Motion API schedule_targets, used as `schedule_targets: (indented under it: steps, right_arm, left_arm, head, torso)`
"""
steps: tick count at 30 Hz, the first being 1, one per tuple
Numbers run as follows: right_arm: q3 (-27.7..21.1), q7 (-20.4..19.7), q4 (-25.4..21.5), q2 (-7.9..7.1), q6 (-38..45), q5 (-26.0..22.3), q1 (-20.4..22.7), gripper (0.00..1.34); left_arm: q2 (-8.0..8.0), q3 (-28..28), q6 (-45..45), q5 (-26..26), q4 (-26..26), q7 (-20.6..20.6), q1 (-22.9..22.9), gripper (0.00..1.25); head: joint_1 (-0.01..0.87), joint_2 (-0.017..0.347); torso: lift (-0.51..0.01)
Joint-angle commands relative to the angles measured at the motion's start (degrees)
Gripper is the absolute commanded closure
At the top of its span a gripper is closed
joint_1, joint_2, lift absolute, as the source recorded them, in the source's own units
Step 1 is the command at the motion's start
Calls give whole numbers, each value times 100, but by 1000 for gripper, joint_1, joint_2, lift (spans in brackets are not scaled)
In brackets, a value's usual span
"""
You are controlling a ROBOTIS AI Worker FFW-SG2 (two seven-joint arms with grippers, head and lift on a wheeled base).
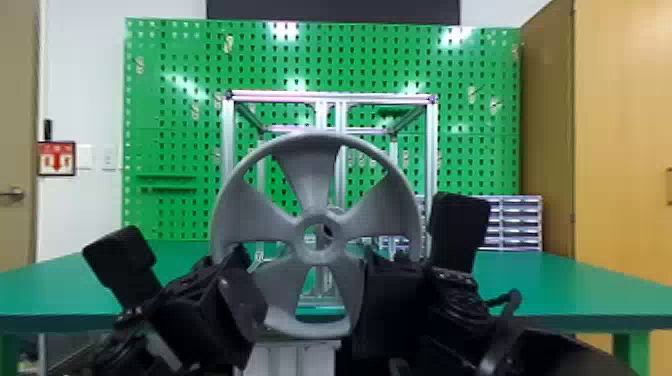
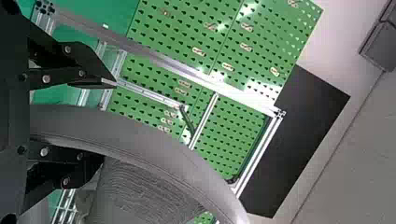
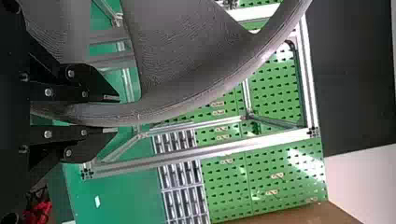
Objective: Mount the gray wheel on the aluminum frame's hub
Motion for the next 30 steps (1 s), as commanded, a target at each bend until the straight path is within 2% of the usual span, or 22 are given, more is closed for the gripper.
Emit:
schedule_targets:
  steps: [1, 11, 24, 30]
  right_arm:
    - [22, -12, 2, -9, -11, 178, -10, 1326]
    - [83, -21, 72, -9, -37, 213, -45, 1326]
    - [83, -21, 98, 0, -64, 231, -54, 1326]
    - [48, -21, 98, -9, -90, 266, -54, 1326]
  left_arm:
    - [1, -5, -1, 5, 2, 1, 12, 762]
    - [-43, -119, 8, 22, 54, 1, -76, 697]
    - [-96, -251, 78, 57, 142, -17, -164, 673]
    - [-96, -216, 105, 57, 142, -43, -128, 602]
  head:
    - [-5, 6]
    - [-5, 6]
    - [-5, 6]
    - [-5, 6]
  torso:
    - [-499]
    - [-499]
    - [-499]
    - [-499]
